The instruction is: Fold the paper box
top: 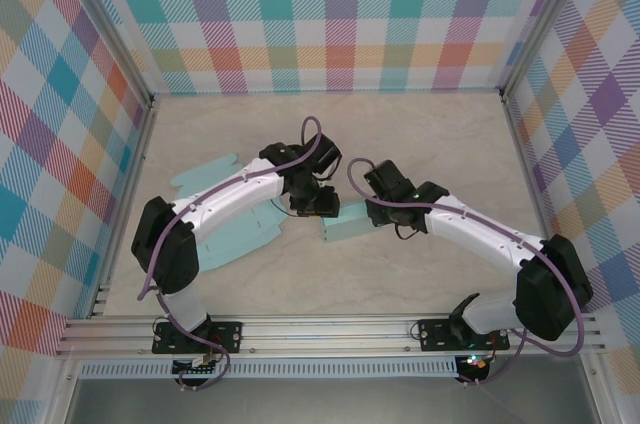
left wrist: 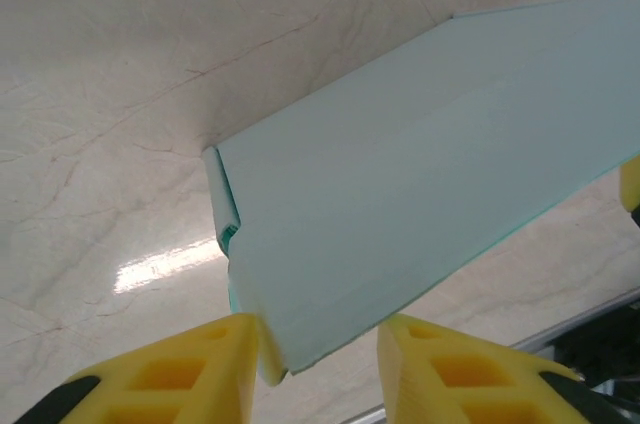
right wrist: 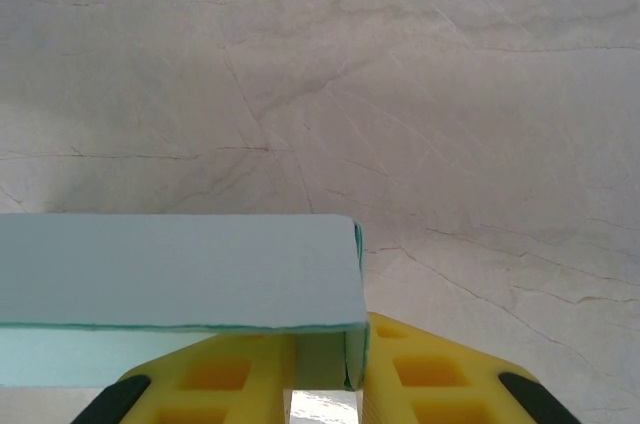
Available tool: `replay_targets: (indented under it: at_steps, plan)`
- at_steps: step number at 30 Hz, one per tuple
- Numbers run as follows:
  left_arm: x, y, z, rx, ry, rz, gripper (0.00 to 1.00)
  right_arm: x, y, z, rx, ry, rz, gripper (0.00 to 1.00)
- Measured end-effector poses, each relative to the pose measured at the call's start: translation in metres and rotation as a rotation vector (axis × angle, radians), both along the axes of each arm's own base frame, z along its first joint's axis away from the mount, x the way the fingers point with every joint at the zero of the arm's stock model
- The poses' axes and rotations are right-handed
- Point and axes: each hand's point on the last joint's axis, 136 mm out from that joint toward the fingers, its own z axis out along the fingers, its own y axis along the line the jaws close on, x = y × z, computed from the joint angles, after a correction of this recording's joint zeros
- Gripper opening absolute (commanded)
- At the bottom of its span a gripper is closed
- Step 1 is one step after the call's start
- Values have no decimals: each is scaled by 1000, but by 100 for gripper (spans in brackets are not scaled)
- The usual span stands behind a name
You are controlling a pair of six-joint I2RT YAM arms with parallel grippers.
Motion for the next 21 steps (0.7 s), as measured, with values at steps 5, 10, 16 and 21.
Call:
replay_targets:
  at_steps: [5,10,16,21]
  plan:
    - [-2,9,-5,91,-52,-22,40,-1,3,0,15,7,6,23]
    - [-3,19,-9,171,-90,-43,34,-1,3,0,16,7,7,23]
    - [-6,23,-10,209,-100,-68,18,-2,4,0,22,10,10,23]
    - [-12,18,-8,188,-79,-85,9,-3,6,0,30,16,16,23]
